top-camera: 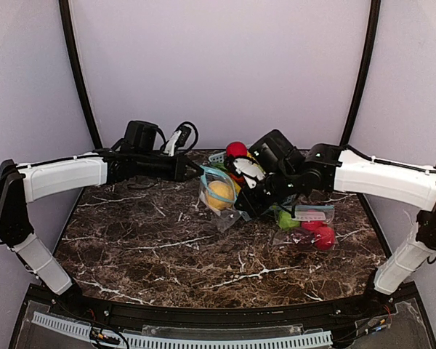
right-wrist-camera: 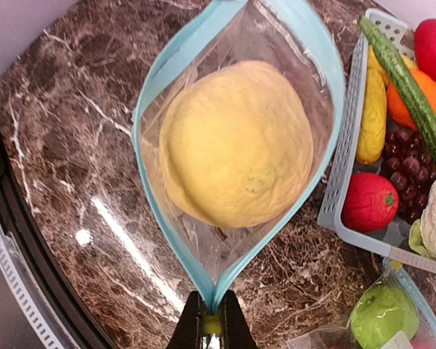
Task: Place the food in the zip-top bag and seal the zipper
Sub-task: Adjust the zipper on the food storage bag, then adjust the fake fruit in the zipper food storage bag.
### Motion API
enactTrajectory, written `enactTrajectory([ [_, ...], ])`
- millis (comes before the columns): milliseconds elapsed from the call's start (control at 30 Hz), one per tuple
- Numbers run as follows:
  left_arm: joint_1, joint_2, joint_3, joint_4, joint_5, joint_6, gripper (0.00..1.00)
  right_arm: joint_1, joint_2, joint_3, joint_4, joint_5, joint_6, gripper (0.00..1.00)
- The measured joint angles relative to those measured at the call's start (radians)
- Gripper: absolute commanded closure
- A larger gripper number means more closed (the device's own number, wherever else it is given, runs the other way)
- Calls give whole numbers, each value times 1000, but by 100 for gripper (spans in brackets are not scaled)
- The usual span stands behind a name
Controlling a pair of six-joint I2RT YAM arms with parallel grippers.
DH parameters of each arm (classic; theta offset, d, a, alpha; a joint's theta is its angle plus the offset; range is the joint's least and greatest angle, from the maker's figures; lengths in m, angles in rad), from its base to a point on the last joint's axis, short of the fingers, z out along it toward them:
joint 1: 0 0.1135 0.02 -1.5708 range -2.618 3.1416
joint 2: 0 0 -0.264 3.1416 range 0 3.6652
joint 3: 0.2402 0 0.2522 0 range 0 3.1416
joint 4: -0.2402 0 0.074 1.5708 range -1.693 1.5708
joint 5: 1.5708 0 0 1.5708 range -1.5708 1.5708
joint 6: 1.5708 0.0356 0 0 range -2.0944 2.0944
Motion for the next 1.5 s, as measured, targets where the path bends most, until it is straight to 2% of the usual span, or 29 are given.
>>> enactTrajectory([
  [233, -98, 26, 0, 69, 37, -32, 99, 50, 126, 14, -100, 111, -3, 100],
  [367, -143, 58, 0, 58, 52, -28, 99, 50, 128, 16, -116, 153, 6, 100],
  [467, -130, 60, -1, 19, 29, -3, 99, 50, 116, 16, -122, 169, 11, 97],
  [567, -104, 60, -9, 10, 12, 12, 99, 50, 88, 12, -122, 176, 27, 83],
  [700, -82, 62, -56, 23, 33, 24, 99, 45, 42, -45, -82, 176, 70, 47],
  [767, -82, 66, -82, 40, 64, 27, 99, 39, 23, -93, -61, 171, 107, 40],
  [867, -85, 79, -110, 68, 113, 28, 99, 21, -12, -183, -16, 144, 155, 42],
  [1033, -86, 83, -124, 103, 172, 32, 99, 5, -55, -227, 84, 76, 183, 56],
  [1167, -86, 83, -131, 136, 206, 34, 99, -36, -58, -236, 240, -14, 206, 65],
  [1300, -86, 83, -145, 159, 237, 34, 99, -77, -15, -256, 389, -87, 222, 72],
  [1500, -86, 83, -160, 195, 268, 25, 99, -83, 108, -284, 570, -140, 248, 74],
])
